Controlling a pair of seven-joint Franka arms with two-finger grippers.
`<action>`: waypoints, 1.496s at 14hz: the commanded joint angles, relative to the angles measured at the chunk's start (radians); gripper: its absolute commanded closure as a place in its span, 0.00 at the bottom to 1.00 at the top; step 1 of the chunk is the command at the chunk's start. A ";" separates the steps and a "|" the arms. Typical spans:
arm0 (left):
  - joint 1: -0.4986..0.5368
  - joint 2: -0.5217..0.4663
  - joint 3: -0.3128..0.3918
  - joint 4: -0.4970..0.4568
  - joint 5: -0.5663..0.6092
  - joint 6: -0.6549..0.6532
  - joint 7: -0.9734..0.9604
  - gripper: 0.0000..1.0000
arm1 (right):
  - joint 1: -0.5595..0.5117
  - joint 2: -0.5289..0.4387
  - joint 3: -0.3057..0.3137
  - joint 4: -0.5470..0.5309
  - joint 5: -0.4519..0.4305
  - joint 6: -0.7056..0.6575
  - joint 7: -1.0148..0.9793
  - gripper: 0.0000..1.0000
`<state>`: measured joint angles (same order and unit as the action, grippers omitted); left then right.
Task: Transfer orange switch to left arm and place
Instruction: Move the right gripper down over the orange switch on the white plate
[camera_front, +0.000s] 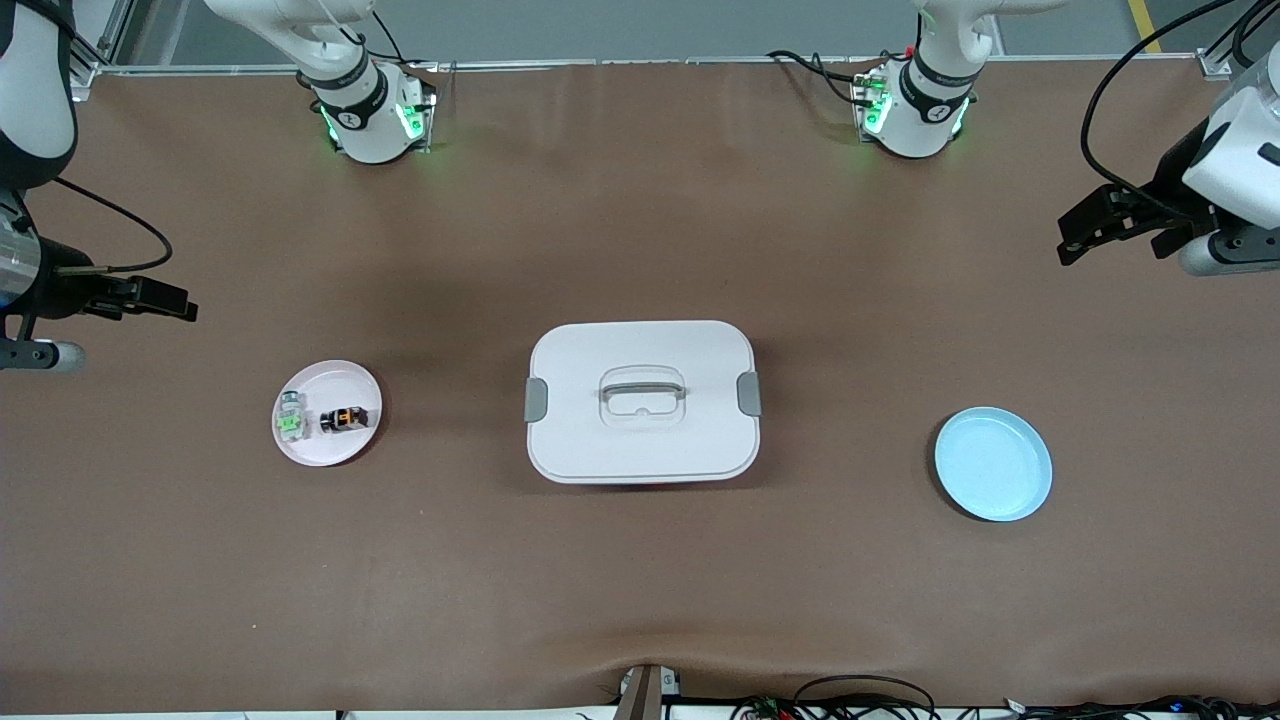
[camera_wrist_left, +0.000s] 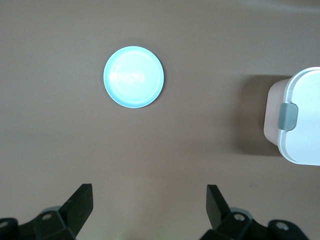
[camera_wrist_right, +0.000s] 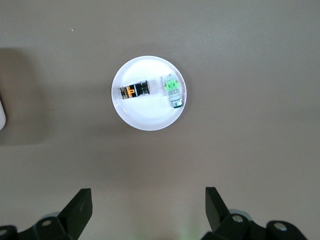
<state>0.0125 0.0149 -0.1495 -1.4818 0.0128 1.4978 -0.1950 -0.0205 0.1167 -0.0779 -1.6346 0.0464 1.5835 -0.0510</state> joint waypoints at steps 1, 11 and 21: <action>0.004 -0.012 0.004 0.011 -0.004 -0.042 -0.009 0.00 | -0.010 -0.017 0.004 -0.036 0.010 0.062 -0.010 0.00; 0.018 -0.004 0.005 0.017 -0.002 -0.030 -0.012 0.00 | 0.028 -0.029 0.007 -0.189 0.068 0.209 0.000 0.00; 0.020 0.025 0.005 0.017 -0.005 -0.030 -0.012 0.00 | 0.105 0.013 0.009 -0.436 0.073 0.579 0.002 0.00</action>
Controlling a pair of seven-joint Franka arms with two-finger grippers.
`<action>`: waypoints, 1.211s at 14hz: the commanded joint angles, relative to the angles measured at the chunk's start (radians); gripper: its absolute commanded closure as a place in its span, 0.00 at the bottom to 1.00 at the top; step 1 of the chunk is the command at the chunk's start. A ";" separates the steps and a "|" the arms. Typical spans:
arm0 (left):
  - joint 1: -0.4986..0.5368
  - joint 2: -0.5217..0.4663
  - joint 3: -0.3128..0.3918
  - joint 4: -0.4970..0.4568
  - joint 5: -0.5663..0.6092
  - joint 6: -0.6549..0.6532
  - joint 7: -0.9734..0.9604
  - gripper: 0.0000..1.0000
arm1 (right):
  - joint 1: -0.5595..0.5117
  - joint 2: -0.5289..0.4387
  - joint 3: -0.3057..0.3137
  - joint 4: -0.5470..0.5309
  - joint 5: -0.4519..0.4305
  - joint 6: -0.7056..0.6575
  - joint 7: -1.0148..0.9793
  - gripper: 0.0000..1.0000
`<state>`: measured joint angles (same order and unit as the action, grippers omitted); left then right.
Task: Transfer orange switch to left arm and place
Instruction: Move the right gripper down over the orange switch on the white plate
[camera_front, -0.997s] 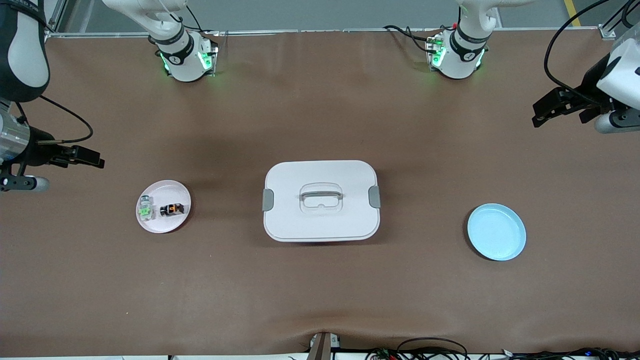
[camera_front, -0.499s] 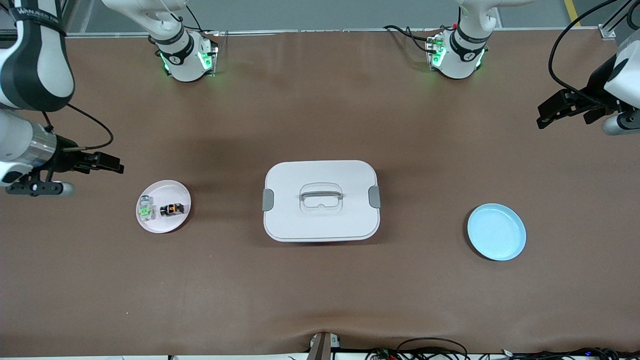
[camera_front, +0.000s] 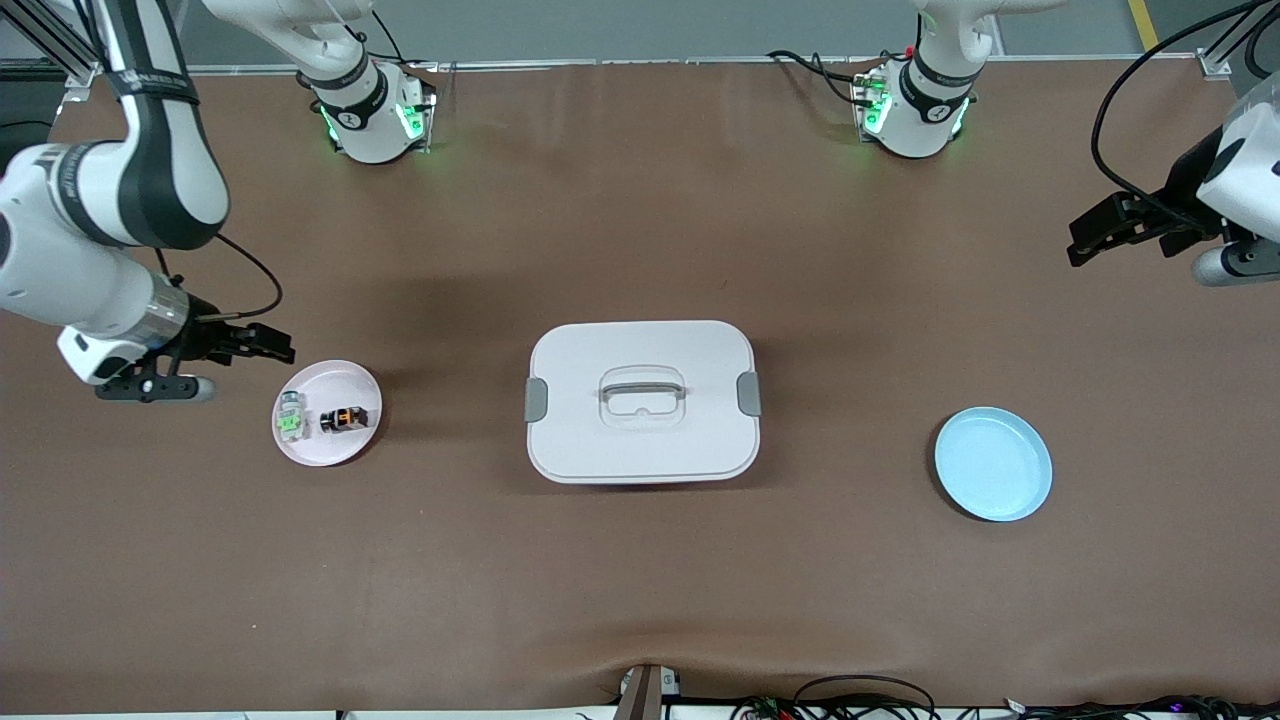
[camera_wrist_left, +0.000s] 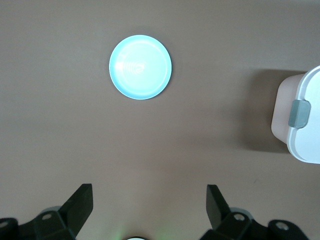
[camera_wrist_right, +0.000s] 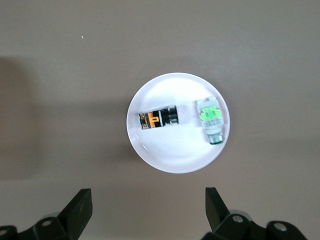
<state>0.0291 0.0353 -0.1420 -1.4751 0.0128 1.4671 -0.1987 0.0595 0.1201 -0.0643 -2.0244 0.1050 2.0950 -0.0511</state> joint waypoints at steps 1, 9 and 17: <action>0.003 0.005 -0.002 0.010 -0.005 0.002 -0.008 0.00 | 0.029 0.027 -0.005 -0.066 0.013 0.117 -0.003 0.00; 0.015 0.005 -0.002 0.004 0.004 0.007 0.011 0.00 | 0.049 0.177 -0.005 -0.114 0.012 0.376 -0.089 0.00; 0.018 -0.003 -0.002 0.007 -0.007 0.004 0.010 0.00 | 0.043 0.288 -0.005 -0.089 0.012 0.491 -0.099 0.00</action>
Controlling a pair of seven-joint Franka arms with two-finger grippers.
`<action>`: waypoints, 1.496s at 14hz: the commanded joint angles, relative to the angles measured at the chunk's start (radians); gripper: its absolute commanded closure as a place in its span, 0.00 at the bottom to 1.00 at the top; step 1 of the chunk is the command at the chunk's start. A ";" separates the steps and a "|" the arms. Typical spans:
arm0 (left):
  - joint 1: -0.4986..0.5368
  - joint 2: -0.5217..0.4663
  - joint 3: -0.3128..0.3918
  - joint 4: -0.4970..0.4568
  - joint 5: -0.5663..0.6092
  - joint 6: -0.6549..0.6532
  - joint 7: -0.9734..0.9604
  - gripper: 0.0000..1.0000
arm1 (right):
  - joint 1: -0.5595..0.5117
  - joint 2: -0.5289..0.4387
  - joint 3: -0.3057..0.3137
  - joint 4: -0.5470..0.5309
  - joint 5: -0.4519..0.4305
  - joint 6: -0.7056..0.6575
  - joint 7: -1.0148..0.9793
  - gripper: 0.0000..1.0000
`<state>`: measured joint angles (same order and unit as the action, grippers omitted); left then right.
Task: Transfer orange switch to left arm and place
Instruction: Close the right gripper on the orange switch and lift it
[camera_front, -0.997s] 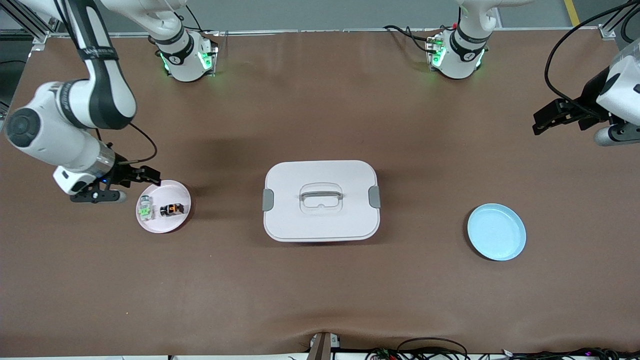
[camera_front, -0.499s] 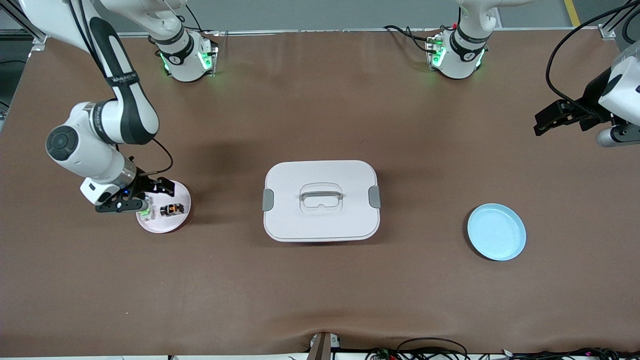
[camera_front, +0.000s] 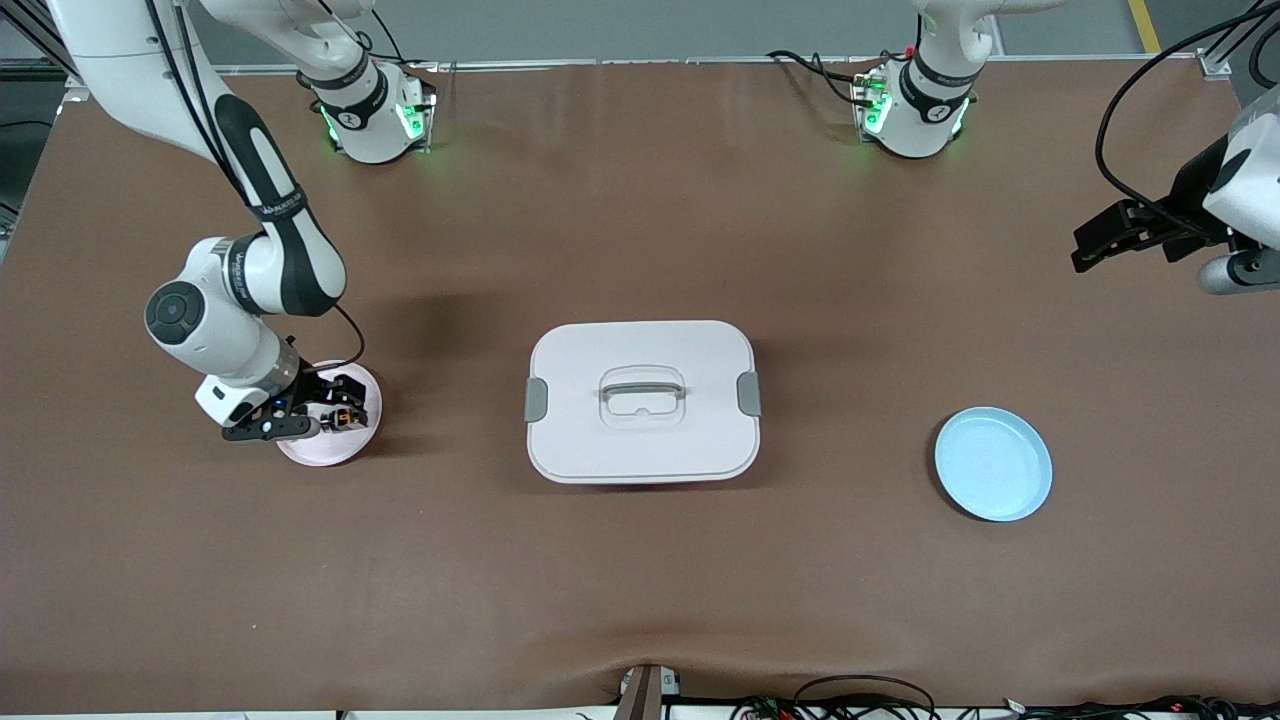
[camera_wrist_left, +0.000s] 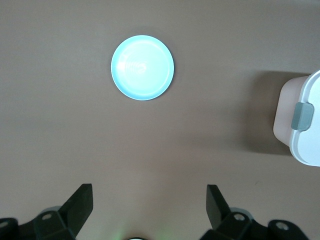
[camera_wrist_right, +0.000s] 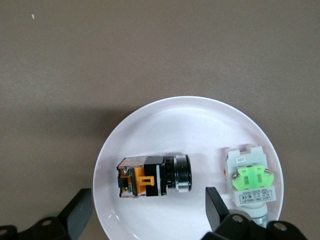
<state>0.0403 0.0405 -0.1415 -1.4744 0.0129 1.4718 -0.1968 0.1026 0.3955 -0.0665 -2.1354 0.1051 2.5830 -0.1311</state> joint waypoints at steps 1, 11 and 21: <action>0.007 -0.010 -0.003 0.006 -0.007 -0.002 0.008 0.00 | 0.000 0.023 -0.004 0.028 0.012 0.009 -0.019 0.00; 0.004 -0.013 -0.003 0.003 -0.011 -0.016 -0.007 0.00 | 0.003 0.118 -0.003 0.043 0.012 0.114 -0.019 0.00; 0.004 -0.019 -0.004 0.005 -0.011 -0.016 -0.004 0.00 | 0.000 0.140 -0.003 0.048 0.013 0.111 -0.015 0.00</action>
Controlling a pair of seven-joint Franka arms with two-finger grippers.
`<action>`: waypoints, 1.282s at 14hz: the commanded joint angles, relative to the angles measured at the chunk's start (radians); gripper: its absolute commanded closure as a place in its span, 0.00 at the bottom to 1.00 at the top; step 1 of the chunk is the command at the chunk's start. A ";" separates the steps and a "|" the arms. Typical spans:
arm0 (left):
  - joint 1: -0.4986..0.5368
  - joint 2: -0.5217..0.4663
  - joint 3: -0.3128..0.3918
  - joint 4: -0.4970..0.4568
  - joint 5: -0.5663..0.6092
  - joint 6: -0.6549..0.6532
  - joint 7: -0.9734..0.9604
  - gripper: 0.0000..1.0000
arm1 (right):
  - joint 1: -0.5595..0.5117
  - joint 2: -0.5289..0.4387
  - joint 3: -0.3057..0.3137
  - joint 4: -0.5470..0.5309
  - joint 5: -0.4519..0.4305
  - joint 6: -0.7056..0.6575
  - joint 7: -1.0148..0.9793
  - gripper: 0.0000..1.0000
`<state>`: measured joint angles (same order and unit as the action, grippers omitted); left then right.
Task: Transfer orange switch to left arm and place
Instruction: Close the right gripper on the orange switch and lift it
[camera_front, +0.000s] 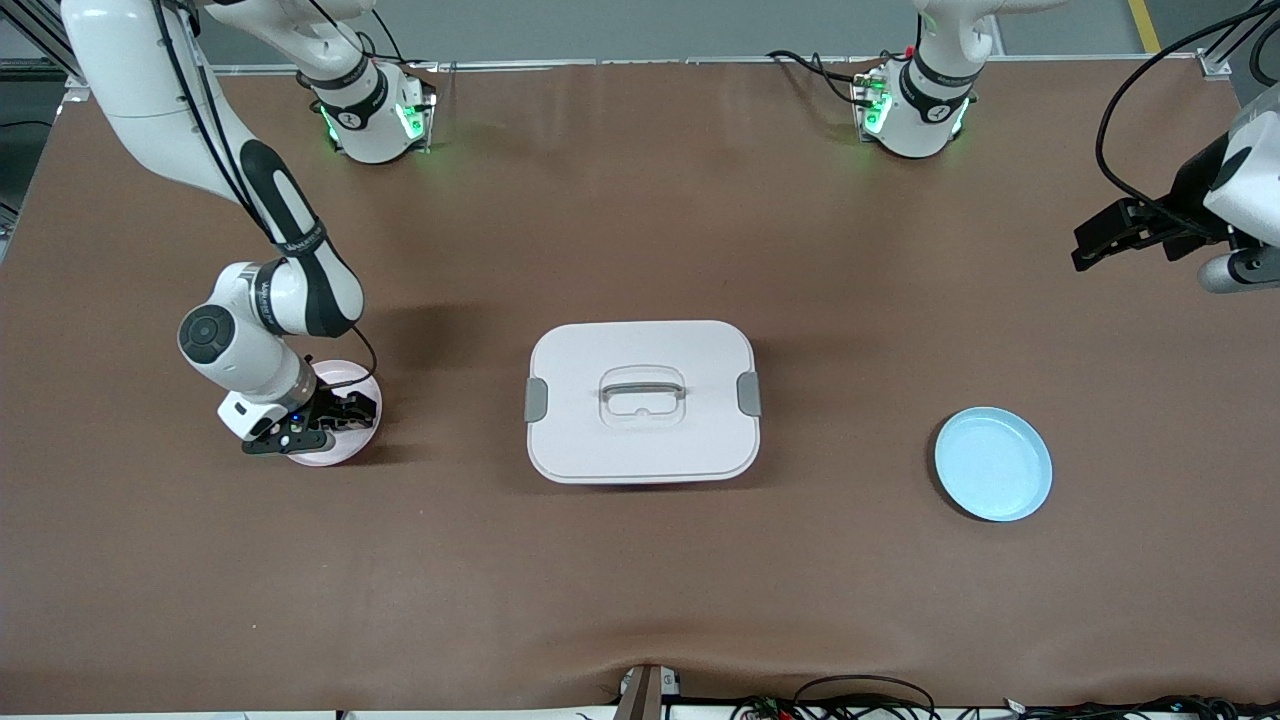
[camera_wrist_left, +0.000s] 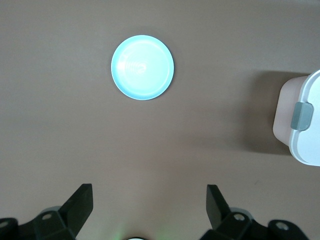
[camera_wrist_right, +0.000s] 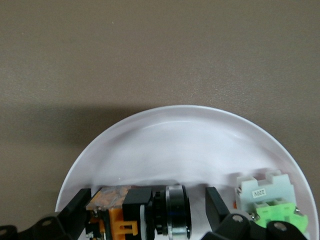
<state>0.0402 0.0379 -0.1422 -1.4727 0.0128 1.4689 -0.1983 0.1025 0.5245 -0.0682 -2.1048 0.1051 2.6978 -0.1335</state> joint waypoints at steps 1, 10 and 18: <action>0.004 -0.018 -0.004 0.003 -0.011 -0.015 -0.003 0.00 | 0.002 0.011 -0.001 0.017 0.012 -0.006 -0.014 0.00; 0.004 -0.024 -0.004 0.002 -0.011 -0.024 0.003 0.00 | 0.002 0.009 0.002 0.019 0.013 -0.018 -0.003 1.00; 0.004 -0.047 -0.005 0.002 -0.011 -0.048 0.011 0.00 | 0.009 -0.075 0.008 0.199 0.148 -0.475 0.127 1.00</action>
<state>0.0400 0.0081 -0.1444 -1.4721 0.0128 1.4423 -0.1969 0.1028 0.4907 -0.0657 -1.9277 0.2327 2.3023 -0.0884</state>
